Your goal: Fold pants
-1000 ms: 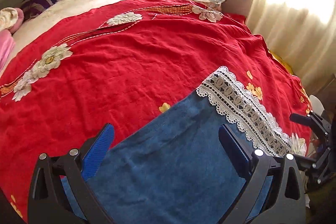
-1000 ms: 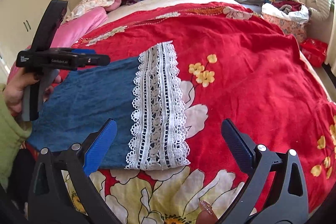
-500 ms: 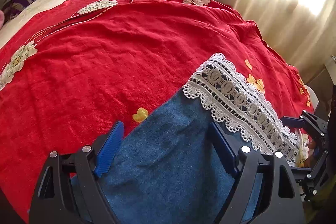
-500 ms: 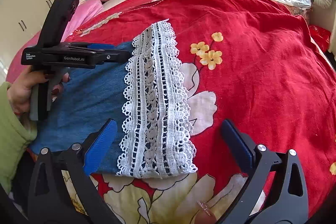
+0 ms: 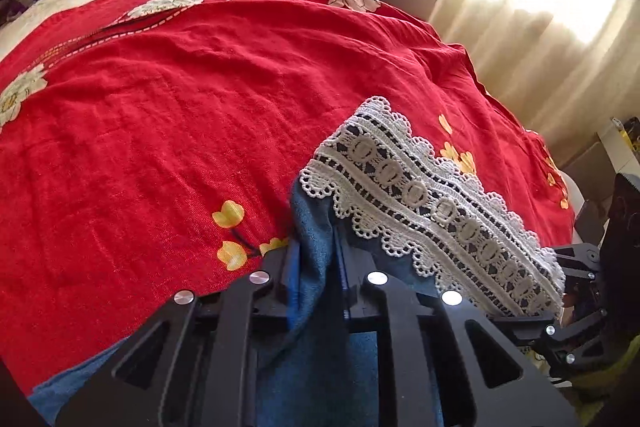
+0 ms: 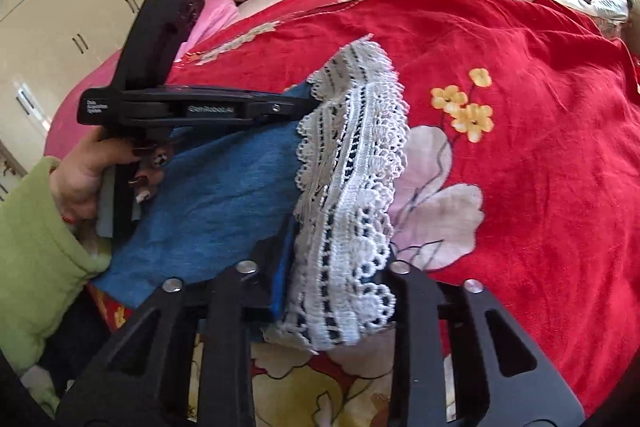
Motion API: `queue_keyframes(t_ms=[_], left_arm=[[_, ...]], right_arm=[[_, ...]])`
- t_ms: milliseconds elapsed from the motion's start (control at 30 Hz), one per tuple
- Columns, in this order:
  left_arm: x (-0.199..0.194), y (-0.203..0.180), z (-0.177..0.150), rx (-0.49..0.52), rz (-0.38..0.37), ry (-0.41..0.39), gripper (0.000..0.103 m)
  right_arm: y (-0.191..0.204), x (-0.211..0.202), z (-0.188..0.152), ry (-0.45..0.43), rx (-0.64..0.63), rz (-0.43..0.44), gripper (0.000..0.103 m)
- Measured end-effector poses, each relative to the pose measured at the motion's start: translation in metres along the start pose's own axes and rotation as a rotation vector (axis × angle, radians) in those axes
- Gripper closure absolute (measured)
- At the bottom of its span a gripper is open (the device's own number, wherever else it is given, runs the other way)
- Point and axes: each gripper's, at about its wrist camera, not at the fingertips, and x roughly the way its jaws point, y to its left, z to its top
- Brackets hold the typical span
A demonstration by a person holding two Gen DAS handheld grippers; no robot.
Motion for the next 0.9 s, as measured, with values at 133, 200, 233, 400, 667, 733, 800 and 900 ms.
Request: queue_keyframes(t_ms=[133, 200, 233, 400, 667, 733, 800, 900], left_arm=[[-0.014, 0.002, -0.001, -0.021, -0.031, -0.027, 0.096], [-0.027, 0.004, -0.002, -0.033, -0.045, -0.060, 0.096], [-0.033, 0.004, -0.002, -0.040, -0.052, -0.073, 0.096], [-0.078, 0.015, -0.012, -0.073, -0.062, -0.175, 0.096], [-0.130, 0.069, -0.062, -0.201, -0.013, -0.234, 0.089], [-0.144, 0.090, -0.083, -0.284, 0.032, -0.251, 0.084], [-0.161, 0.108, -0.105, -0.372, 0.039, -0.285, 0.078], [-0.195, 0.132, -0.143, -0.501, 0.072, -0.350, 0.064]], right_arm=[[0.018, -0.011, 0.007, -0.046, -0.037, 0.030, 0.086], [0.031, -0.018, 0.010, -0.070, -0.074, 0.047, 0.087], [0.041, -0.022, 0.013, -0.087, -0.100, 0.060, 0.087], [0.084, -0.036, 0.021, -0.133, -0.215, 0.111, 0.087], [0.161, -0.008, 0.014, -0.079, -0.393, 0.177, 0.087], [0.175, 0.009, 0.010, -0.044, -0.424, 0.183, 0.087], [0.193, 0.024, 0.003, -0.005, -0.464, 0.179, 0.087], [0.214, 0.035, -0.003, 0.025, -0.512, 0.188, 0.087]])
